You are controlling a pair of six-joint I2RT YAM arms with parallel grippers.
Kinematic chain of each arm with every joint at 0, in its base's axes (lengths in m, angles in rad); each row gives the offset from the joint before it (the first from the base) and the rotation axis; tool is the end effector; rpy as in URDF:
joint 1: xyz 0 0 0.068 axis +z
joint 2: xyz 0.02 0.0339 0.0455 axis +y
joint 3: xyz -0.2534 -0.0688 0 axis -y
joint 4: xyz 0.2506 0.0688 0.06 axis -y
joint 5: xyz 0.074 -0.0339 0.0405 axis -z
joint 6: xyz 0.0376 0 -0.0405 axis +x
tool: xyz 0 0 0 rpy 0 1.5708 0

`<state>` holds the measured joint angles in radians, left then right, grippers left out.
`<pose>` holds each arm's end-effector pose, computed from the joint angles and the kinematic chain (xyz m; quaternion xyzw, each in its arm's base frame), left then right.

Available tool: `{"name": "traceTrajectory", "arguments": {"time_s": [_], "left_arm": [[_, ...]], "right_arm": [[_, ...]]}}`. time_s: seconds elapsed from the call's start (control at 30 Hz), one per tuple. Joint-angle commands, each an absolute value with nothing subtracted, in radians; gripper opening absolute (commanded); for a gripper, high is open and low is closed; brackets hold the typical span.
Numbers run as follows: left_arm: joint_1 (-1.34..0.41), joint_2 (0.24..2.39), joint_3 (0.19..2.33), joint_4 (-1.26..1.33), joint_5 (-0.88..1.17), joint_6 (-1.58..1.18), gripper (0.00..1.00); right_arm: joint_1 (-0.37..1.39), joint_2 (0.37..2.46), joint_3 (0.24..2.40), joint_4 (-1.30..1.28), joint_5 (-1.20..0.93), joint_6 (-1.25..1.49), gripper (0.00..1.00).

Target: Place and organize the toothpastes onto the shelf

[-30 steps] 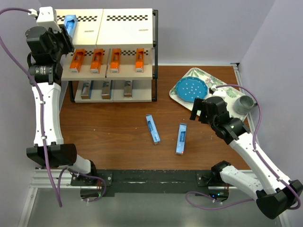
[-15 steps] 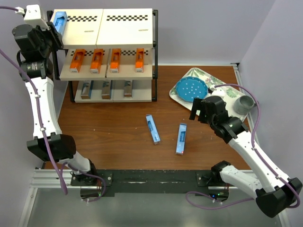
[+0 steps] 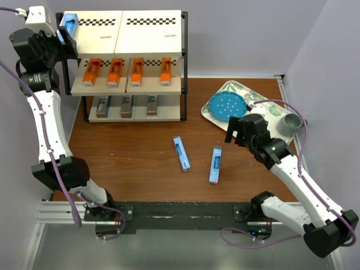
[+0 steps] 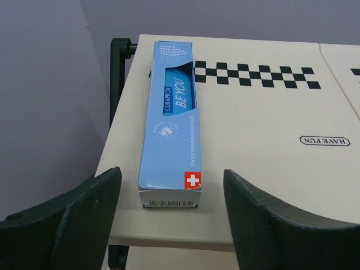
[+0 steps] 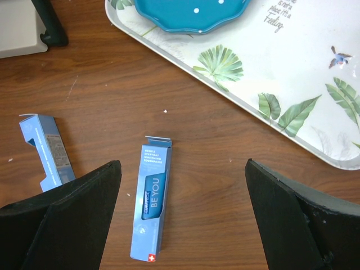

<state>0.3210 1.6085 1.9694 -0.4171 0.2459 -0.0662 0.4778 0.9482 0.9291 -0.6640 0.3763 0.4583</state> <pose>0.3380 0.1027 0.5051 -0.0561 0.7239 -0.0018 0.6876 0.1915 0.0836 0.3058 0.0717 0.8879 0.0396 0.4527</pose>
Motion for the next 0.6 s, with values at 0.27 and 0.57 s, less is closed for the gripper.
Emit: {"name": "traceTrajectory", "arguments": {"time_s": [0.27,0.57], "left_arm": [[0.328,1.401,1.939,-0.400,0.242,-0.124,1.00],[0.203,1.166,1.729,-0.457,0.180,-0.157,1.00]], "right_arm": [[0.482,0.933,0.963,-0.624,0.376,0.451,0.96],[0.482,0.916,0.946,-0.624,0.334,0.457,0.96]]}}
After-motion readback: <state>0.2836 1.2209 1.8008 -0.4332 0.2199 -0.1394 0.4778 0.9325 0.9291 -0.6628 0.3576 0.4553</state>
